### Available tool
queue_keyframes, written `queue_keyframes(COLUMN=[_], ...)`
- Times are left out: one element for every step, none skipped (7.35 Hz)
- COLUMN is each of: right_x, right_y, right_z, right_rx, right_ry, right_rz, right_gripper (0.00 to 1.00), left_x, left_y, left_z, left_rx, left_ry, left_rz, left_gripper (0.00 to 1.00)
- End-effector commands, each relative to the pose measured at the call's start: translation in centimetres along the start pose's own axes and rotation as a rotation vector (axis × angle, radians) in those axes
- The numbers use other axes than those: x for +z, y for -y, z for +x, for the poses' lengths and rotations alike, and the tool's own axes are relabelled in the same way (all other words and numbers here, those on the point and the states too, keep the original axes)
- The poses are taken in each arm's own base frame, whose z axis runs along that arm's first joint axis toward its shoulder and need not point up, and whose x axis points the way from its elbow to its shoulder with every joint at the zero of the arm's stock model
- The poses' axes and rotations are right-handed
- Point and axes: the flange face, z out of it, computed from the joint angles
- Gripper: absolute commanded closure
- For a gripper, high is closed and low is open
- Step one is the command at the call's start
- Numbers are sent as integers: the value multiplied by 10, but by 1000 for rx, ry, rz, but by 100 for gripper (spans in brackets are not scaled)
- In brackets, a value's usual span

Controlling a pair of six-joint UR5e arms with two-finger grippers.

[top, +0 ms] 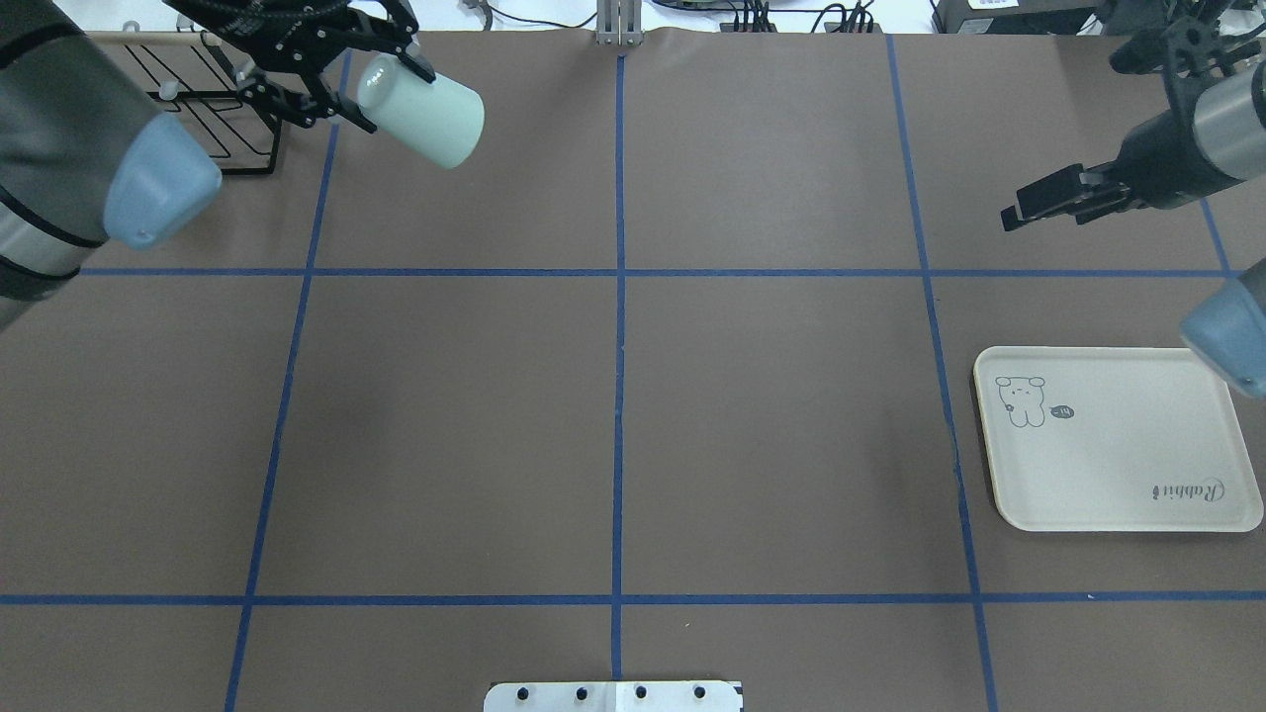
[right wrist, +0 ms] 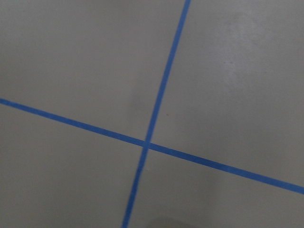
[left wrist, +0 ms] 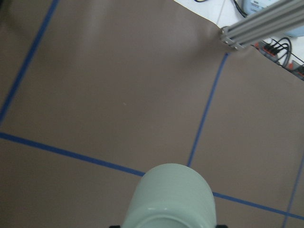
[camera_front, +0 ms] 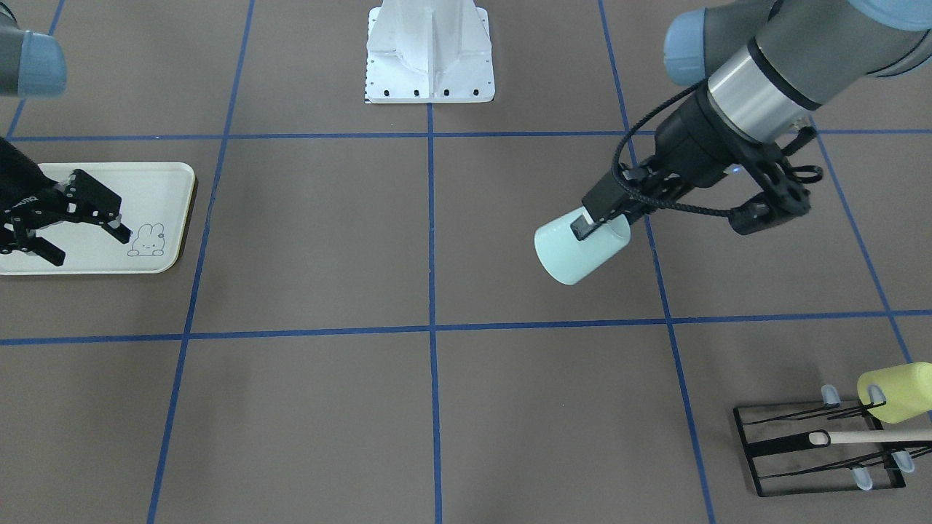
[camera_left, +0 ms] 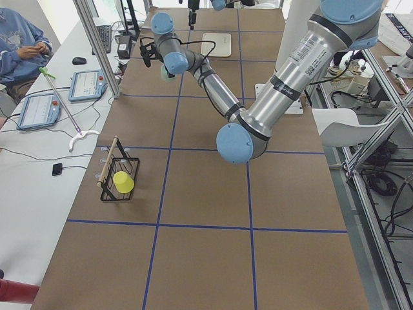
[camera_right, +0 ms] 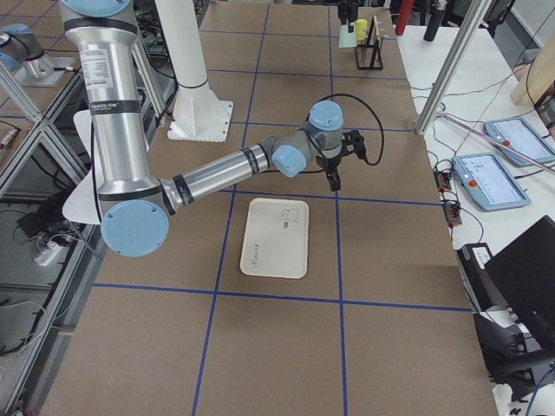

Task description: Left arm grabs green cup and hands to right arm on tray

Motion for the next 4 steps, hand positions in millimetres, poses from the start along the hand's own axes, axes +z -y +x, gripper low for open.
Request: queue_keyframes(right_x=[14,16,12,4], right_y=[-12,-14,-11,-14], right_z=[-54,-83,-118,-137], right_rx=[118,170,262,310], right_ry=[141,204,276,358], right_rz=[24,19,14,15], right_gripper=[0,0,0,0], left_x=[11,11,24,29], left_y=[-47,-51,-78,-95], left_z=[8,9,11,15], left_rx=[-86,-79,-109,-158], left_ry=[-160,-195,-240,-350], left_rz=[-114,-133,-196,-198], left_gripper=[100,100,100,100])
